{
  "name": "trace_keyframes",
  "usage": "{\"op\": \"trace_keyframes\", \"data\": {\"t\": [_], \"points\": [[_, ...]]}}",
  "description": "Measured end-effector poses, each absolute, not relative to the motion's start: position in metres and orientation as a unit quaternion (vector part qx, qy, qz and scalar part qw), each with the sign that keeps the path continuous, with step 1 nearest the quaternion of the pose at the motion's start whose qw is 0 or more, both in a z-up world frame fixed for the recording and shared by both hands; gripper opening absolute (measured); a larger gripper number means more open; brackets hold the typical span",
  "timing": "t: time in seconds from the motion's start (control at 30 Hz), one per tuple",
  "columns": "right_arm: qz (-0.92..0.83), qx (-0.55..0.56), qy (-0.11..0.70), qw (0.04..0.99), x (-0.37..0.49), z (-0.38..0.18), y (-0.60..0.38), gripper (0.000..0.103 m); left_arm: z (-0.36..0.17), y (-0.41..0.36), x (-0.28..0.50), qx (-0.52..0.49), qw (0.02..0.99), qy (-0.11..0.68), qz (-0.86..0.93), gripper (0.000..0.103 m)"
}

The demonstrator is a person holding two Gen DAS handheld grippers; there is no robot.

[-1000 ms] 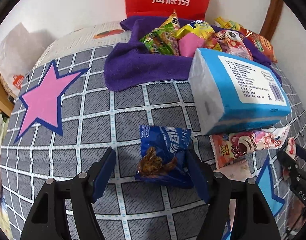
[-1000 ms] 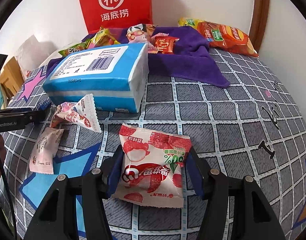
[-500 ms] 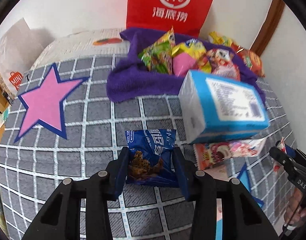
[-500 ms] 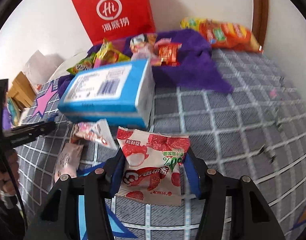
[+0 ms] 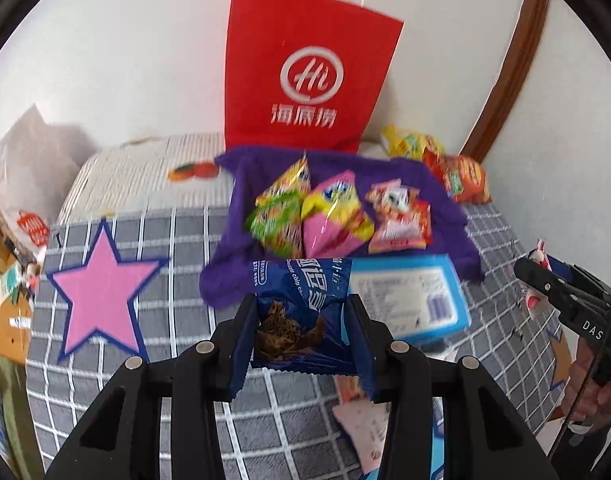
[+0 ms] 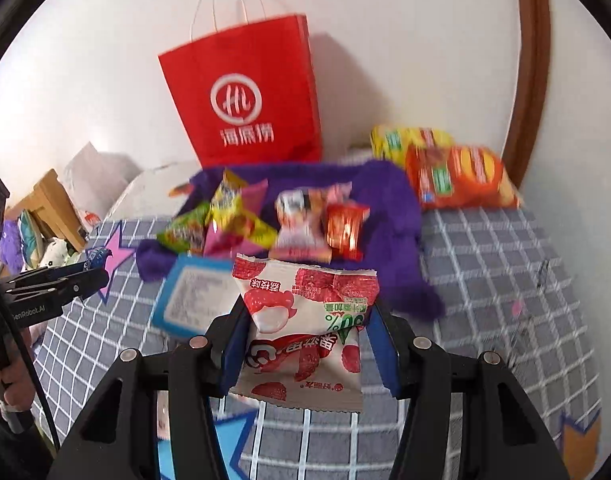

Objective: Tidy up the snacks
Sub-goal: 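Carry the strawberry bag and blue packet over the purple towel with both grippers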

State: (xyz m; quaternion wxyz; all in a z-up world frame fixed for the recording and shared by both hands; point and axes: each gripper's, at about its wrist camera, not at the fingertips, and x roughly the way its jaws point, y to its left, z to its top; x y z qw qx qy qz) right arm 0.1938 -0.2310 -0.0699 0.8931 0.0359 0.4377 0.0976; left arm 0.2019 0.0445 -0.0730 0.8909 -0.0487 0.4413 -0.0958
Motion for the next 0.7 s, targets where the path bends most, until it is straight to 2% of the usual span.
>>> {"op": "trace_keyframes", "data": {"t": [0.33, 0.7], "points": [[0.114, 0.022, 0.41, 0.905, 0.246, -0.031, -0.227, 0.054, -0.043, 0.03, 0.244, -0.043, 0.902, 0.417, -0.104, 0.041], [0.128, 0.03, 0.413, 0.901, 0.308, -0.033, -0.223, 0.054, -0.044, 0.018, 0.3, -0.036, 0.901, 0.42, -0.102, 0.041]]}}
